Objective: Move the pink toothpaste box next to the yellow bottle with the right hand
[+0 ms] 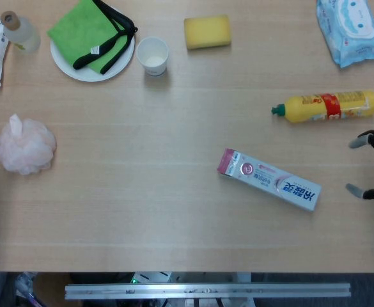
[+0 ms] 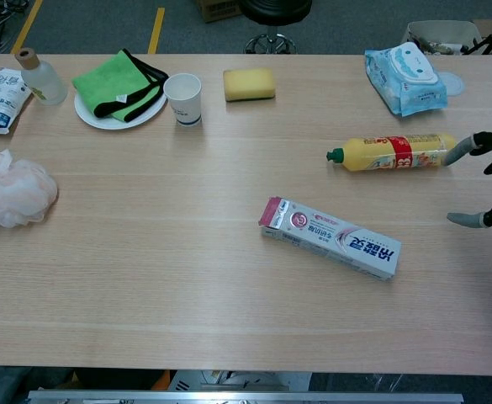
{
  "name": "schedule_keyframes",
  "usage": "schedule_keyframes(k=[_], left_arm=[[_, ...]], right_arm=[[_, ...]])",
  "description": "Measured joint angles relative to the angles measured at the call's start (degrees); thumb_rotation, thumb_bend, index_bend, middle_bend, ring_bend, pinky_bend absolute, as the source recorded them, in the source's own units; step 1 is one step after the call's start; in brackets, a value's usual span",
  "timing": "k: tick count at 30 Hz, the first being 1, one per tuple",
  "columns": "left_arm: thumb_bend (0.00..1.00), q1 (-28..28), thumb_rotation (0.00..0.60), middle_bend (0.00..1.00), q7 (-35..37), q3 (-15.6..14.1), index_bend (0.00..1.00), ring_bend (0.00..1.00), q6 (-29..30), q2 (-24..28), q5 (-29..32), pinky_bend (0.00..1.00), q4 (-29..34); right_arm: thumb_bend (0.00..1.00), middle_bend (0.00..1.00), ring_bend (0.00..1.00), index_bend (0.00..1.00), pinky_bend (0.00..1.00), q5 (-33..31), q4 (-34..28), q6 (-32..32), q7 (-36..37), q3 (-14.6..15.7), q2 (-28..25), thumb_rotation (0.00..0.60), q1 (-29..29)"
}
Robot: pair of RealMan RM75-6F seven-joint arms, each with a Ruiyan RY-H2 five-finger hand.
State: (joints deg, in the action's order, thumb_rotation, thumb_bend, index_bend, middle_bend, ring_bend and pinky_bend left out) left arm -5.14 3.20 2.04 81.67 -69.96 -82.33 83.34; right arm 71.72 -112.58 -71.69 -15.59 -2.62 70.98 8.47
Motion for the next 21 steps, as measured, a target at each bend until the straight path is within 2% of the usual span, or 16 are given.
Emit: schedule_keyframes(k=[10,21], left_arm=[[0.3,0.1,0.6,0.17,0.9,-0.1,0.28,0.21,-0.2,-0.3,0.0,0.38,-0.8],[0.3,0.6,0.6,0.17,3.6,-0.1,0.28,0.21,-0.3,-0.8,0.2,0.38,-2.9]], right_arm=[[0.01,0.26,0.18,0.31,0.31,-5.5,-3.6,2.1,-8.9,0.1,4.0,0.6,3.2],[0.0,0.18,0.12,0.26,0.28,-15.0,-3.6,4.0,-21.2,0.6,10.6,0.6,8.7]])
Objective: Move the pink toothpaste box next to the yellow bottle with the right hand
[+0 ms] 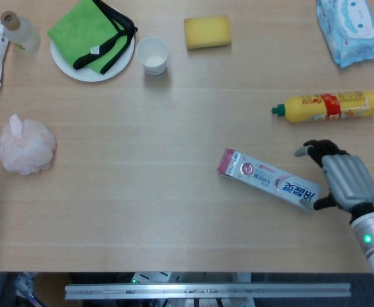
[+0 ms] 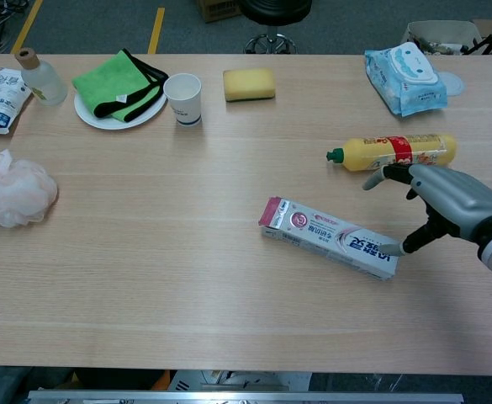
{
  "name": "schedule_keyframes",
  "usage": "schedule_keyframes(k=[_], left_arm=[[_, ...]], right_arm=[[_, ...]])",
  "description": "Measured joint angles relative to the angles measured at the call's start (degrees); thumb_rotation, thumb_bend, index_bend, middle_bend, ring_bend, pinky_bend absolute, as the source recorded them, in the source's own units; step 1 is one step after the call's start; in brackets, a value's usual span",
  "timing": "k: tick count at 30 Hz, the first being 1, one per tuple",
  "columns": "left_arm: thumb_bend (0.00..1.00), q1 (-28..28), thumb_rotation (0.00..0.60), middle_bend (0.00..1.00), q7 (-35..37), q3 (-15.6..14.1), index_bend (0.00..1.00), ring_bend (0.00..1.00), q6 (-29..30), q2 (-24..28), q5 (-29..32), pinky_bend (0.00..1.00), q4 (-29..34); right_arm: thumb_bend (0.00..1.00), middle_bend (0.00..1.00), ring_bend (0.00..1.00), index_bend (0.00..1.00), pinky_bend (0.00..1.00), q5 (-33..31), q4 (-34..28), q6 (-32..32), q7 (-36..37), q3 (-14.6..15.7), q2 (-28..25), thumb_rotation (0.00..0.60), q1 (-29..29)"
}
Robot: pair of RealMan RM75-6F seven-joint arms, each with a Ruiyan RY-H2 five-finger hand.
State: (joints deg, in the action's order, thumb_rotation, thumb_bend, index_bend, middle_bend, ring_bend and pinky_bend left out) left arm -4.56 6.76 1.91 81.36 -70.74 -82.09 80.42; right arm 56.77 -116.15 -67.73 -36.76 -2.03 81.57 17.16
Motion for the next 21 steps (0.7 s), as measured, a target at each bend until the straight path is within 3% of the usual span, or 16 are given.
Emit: schedule_keyframes(k=[7,15,21], left_arm=[[0.3,0.2,0.6,0.17,0.8,-0.1,0.28,0.21,0.1,-0.1,-0.2,0.38,-0.5],[0.3,0.3,0.6,0.17,1.6,-0.2,0.28,0.21,-0.3,-0.3,0.0,0.38,-1.3],[0.3,0.3,0.6,0.17,2.0,-0.2,0.28,0.21,-0.6,-0.5,0.0,0.38,-1.7]], right_arm=[[0.0,0.18,0.11,0.26,0.28,-4.5,2.5,-1.0,-5.6,0.5,5.4,0.6,2.6],[0.0,0.18,0.11,0.25,0.28,-6.1,5.7,-6.3,-11.0,1.2,10.5,0.6,3.7],[0.0,0.18,0.11,0.25,0.28,-8.8,6.7,-7.0,-13.0,1.3,12.3,0.6,4.5]])
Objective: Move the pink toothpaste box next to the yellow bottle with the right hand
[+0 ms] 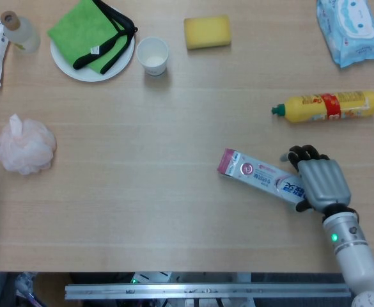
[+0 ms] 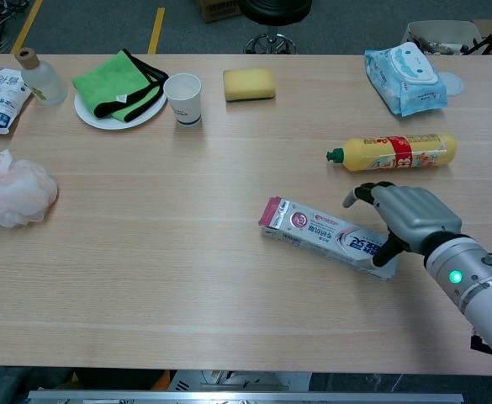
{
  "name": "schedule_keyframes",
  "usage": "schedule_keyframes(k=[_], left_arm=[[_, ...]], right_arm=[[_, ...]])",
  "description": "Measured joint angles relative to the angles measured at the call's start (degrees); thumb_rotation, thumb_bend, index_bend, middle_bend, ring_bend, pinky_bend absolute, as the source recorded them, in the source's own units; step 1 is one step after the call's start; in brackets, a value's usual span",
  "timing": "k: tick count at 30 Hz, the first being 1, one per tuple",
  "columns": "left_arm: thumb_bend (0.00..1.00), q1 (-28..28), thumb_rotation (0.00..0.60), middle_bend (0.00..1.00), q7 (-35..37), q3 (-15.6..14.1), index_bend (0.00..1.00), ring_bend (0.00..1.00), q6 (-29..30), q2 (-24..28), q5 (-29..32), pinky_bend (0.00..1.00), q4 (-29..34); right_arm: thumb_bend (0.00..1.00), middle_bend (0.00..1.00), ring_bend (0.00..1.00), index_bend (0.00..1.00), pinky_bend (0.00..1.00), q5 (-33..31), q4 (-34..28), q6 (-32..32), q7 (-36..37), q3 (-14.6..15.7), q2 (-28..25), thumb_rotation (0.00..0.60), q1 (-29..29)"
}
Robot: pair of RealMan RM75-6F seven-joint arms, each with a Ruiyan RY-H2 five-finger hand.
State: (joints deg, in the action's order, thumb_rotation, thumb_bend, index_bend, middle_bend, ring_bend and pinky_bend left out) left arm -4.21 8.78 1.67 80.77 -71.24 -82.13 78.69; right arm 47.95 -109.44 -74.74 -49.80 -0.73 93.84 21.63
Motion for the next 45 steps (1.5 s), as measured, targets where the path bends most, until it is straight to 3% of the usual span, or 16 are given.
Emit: schedule_keyframes(k=[13,23,34,45], left_arm=[[0.3,0.2,0.6,0.17,1.3,-0.1,0.28,0.21,-0.4,-0.3,0.2,0.38,-1.1],[0.3,0.5,0.6,0.17,2.3,-0.1,0.28,0.21,-0.4,-0.5,0.3,0.38,-1.7],[0.3,0.6,0.6,0.17,2.7,-0.1,0.28,0.21,-0.6,-0.6,0.3,0.38,-2.2],[0.3,0.7,0.6,0.17,2.9,0.0,0.28,0.21,-0.8,-0.7,0.4,0.38,-2.4]], right_arm=[[0.0,0.19,0.11,0.25,0.28,-4.1,3.3,-0.7,-2.1,-0.3,3.7,0.6,1.8],[0.02,0.27,0.17,0.25,0.33,-5.1,4.7,-0.4,-2.3,-0.1,4.9,0.6,2.8],[0.09,0.35,0.25,0.25,0.4,-5.7,5.8,-0.1,-1.9,0.3,5.5,0.6,3.4],[0.18,0.4,0.31,0.31,0.44,-5.8,6.4,-0.1,-1.6,0.8,5.6,0.6,3.7]])
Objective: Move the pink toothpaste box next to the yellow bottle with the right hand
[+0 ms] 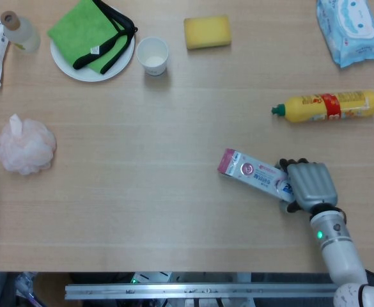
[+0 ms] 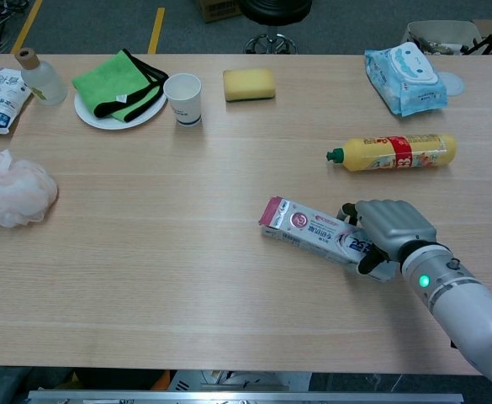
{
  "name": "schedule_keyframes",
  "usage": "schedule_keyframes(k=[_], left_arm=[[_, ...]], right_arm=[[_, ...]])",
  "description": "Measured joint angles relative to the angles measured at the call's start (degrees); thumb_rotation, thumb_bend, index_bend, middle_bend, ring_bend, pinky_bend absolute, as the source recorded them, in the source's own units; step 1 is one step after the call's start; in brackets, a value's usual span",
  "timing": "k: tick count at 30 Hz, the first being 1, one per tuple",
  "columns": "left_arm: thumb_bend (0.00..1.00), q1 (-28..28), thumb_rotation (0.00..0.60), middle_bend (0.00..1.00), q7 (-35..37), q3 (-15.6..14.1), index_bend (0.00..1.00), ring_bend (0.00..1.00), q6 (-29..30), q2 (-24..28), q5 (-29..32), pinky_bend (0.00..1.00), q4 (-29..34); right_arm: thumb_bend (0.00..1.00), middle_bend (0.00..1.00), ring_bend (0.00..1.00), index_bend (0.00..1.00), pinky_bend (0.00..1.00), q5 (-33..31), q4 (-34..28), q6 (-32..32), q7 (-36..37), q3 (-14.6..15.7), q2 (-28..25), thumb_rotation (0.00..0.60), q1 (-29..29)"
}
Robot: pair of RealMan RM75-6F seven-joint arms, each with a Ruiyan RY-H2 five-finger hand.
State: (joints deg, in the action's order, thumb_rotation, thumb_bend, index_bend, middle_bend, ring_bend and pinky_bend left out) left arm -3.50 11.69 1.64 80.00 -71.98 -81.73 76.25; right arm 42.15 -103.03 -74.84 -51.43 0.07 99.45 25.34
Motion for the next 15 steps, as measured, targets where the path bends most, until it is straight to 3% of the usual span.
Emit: schedule_keyframes(k=[15], left_arm=[[0.3,0.0,0.6,0.17,0.3,0.1,0.28,0.21,-0.3,-0.1,0.2,0.38,-0.3]], right_arm=[[0.21,0.43,0.33,0.34,0.46,2.0,-2.1,0.2,1.0,-0.3,-3.0,0.6,0.6]])
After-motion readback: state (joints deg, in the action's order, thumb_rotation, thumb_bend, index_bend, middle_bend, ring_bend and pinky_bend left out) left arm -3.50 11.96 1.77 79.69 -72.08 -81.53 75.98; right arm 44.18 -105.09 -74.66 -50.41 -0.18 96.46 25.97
